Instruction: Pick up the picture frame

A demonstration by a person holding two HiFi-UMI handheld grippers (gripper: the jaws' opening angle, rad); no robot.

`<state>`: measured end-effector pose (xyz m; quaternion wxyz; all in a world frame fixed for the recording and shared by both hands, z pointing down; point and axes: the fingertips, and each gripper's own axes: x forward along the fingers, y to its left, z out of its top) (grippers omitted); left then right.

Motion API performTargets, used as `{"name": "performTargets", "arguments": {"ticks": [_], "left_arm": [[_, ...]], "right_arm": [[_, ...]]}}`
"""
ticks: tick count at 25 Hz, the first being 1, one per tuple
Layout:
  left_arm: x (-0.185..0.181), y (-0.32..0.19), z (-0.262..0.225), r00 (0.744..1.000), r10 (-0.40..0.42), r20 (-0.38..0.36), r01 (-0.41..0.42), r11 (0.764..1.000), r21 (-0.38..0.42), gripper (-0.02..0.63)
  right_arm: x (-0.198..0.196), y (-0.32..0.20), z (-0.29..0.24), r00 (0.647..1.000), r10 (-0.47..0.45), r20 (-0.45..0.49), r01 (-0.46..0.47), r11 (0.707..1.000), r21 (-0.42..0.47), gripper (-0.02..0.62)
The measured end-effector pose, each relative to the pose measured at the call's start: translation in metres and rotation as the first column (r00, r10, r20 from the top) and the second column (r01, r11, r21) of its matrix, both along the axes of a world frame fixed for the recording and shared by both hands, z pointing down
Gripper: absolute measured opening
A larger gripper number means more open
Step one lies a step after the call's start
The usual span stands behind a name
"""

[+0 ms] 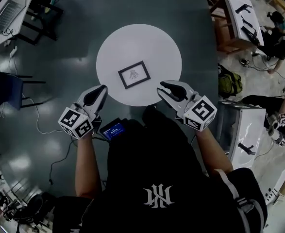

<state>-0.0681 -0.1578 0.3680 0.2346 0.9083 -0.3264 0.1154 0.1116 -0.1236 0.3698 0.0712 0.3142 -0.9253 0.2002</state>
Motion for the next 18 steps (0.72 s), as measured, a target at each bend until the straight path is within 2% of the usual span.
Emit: {"name": "performTargets", "arguments": {"ticks": [5, 9, 12, 15, 18], "left_arm": [[0.003, -0.02, 0.036, 0.998, -0.043, 0.045, 0.047, 0.994, -0.097, 0.035], [0.0, -0.032, 0.079, 0.996, -0.039, 0.082, 0.056, 0.975, -0.214, 0.051], [-0.006, -0.051, 0.117, 0.993, -0.038, 0.108, 0.067, 0.958, -0.279, 0.058], [-0.006, -0.061, 0.165, 0.99, -0.011, 0.142, 0.058, 0.942, -0.329, 0.068], [0.001, -0.058, 0.213, 0.986, 0.035, 0.16, 0.03, 0.921, -0.387, 0.084]], "right_arm": [[0.0, -0.039, 0.03, 1.0, -0.023, 0.007, 0.023, 0.999, -0.048, 0.112], [-0.006, -0.067, 0.063, 1.0, -0.012, -0.025, 0.008, 0.992, -0.123, 0.114], [-0.01, -0.088, 0.11, 0.993, -0.01, -0.121, -0.014, 0.981, -0.191, 0.11], [-0.011, -0.093, 0.172, 0.964, -0.064, -0.259, -0.004, 0.967, -0.255, 0.107], [-0.009, -0.088, 0.218, 0.942, -0.087, -0.324, -0.018, 0.952, -0.307, 0.11]]}}
